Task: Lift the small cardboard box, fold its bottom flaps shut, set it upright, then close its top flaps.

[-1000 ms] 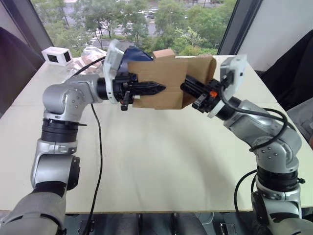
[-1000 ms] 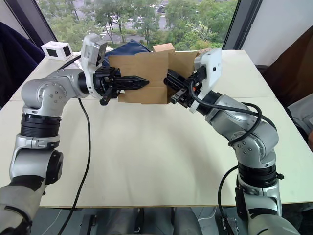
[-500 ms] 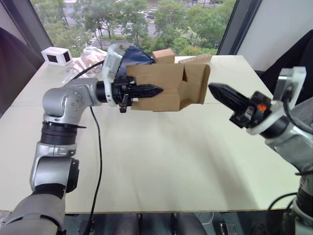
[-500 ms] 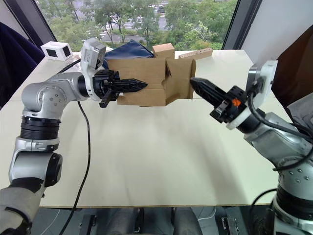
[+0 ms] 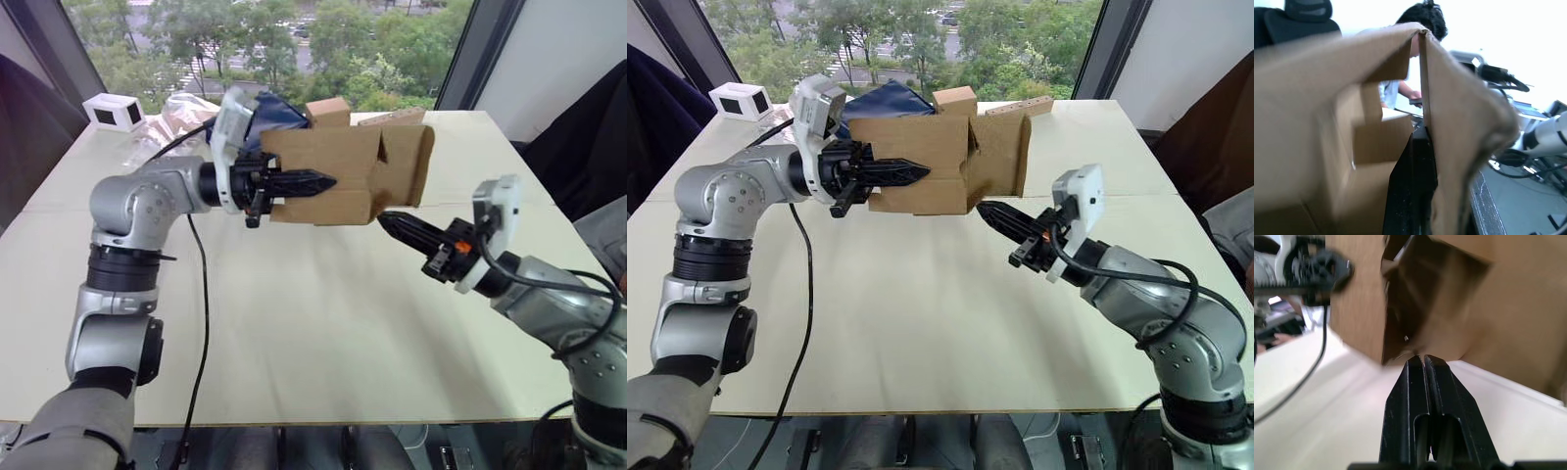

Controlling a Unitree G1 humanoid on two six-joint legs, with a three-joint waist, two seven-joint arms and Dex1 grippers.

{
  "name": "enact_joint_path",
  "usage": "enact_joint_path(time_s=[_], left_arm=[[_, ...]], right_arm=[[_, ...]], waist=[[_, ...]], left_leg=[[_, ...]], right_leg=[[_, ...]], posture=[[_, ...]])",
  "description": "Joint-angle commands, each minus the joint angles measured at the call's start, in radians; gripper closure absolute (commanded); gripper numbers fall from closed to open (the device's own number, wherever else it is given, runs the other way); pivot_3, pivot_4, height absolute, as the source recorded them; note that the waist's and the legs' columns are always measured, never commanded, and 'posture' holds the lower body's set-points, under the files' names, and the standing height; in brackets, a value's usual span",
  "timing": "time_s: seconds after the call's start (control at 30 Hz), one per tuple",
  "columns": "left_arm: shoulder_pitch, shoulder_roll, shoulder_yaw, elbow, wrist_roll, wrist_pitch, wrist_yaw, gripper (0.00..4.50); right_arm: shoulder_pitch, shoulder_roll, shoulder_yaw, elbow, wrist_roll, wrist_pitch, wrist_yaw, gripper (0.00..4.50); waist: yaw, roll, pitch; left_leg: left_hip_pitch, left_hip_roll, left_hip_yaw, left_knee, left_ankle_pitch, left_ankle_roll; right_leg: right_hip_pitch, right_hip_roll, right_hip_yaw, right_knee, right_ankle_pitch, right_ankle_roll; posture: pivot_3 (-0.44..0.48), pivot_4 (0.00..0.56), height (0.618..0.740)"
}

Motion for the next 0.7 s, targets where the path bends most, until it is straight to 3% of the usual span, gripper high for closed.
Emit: enact_joint_path(time_s=[0.03,0.3,0.5,0.7], left_arm=[[0.000,0.011,0.012,-0.033,-0.016,0.002,0.000,4.50],[0.003,0.000,0.016,-0.019,-0.008,-0.013,0.021,4.50],[-0.008,0.020,0.027,0.013,-0.010,-0.011,0.010,4.50],[-0.013,0.031,0.019,0.017,-0.009,-0.010,-0.008,4.50]], right_arm=[[-0.053,0.024,0.010,-0.012,0.008,-0.016,-0.004,4.47],[-0.078,0.027,0.016,-0.029,0.042,0.010,-0.004,4.47],[0.019,-0.122,-0.248,0.052,0.342,0.064,0.072,4.47],[0.014,-0.096,-0.321,0.163,0.324,-0.010,0.045,4.47]], waist=[[0.001,0.000,0.000],[0.002,0.000,0.000],[0.005,-0.001,0.000],[-0.002,0.000,0.000]], left_leg=[[0.000,0.000,0.000,0.000,0.000,0.000],[0.000,0.000,0.000,0.000,0.000,0.000],[-0.001,-0.001,0.000,0.000,0.000,0.000],[0.000,0.000,0.000,0.000,0.000,0.000]], right_leg=[[0.000,0.000,0.000,0.000,0.000,0.000],[0.000,-0.001,0.000,0.000,0.000,0.000],[0.000,-0.001,0.000,-0.001,0.000,0.000],[0.001,0.000,0.000,0.000,0.000,0.000]], posture=[[0.000,0.150,0.740],[0.000,0.150,0.740],[0.000,0.150,0.740],[0.000,0.150,0.740]])
